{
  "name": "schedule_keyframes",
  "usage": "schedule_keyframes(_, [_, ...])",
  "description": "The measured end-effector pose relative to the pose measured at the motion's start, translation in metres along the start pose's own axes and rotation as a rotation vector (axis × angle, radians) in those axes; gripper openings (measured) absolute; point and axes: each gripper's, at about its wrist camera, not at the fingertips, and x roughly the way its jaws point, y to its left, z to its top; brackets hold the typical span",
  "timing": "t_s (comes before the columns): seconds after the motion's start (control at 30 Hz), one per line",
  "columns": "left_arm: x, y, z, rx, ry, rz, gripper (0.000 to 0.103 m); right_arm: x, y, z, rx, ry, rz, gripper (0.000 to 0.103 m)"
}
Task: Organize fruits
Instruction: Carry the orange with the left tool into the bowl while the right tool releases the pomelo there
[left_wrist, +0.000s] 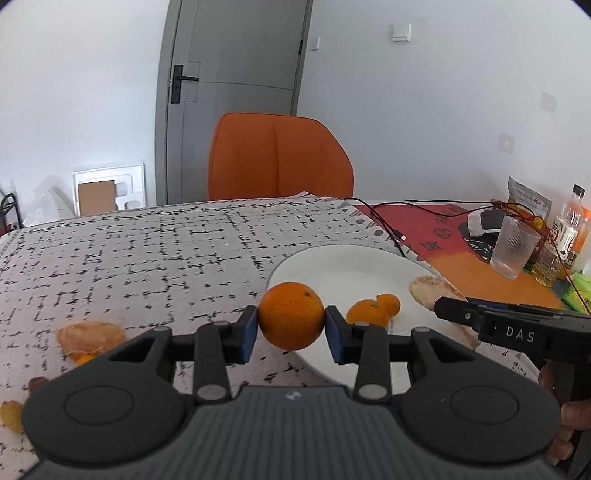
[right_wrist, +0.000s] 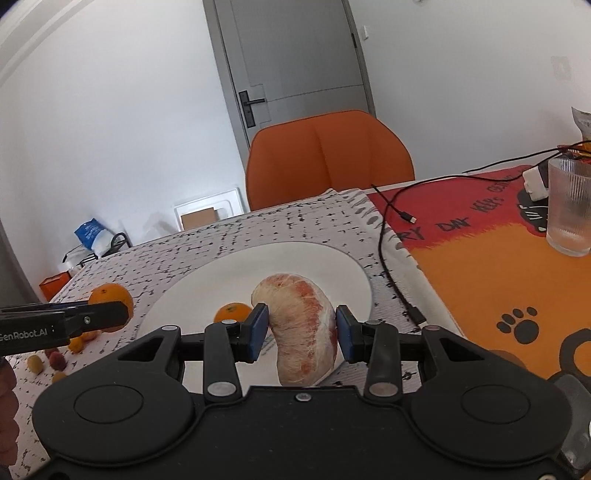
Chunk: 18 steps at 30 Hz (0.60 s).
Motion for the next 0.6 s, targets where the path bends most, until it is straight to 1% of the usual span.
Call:
schedule_keyframes(0.17, [0.014,-0.004,0.006,0.003,0.008,-0.01,0.038,0.007,-0.005,0.002,0.014,0.009,-0.005,0.038])
schedule_keyframes(0.47, [0.033,-0.01,0.013,-0.001,0.027,-0.02,0.038,0.012,-0.004,0.008,0.012,-0.005,-0.018,0.038])
schedule_keyframes(0.5, [0.033,-0.01,0.013,0.0,0.021,-0.017,0.038,0.013,-0.004,0.009,0.014,-0.005,-0.021,0.038])
schedule_keyframes(0.53, [0.033,-0.011,0.013,0.006,0.011,-0.007,0.04,0.014,-0.004,0.01,0.015,-0.004,-0.024,0.038])
schedule_keyframes(0.6, [0.033,-0.011,0.013,0.013,0.015,0.007,0.041,0.016,-0.004,0.011,0.017,-0.001,-0.023,0.038])
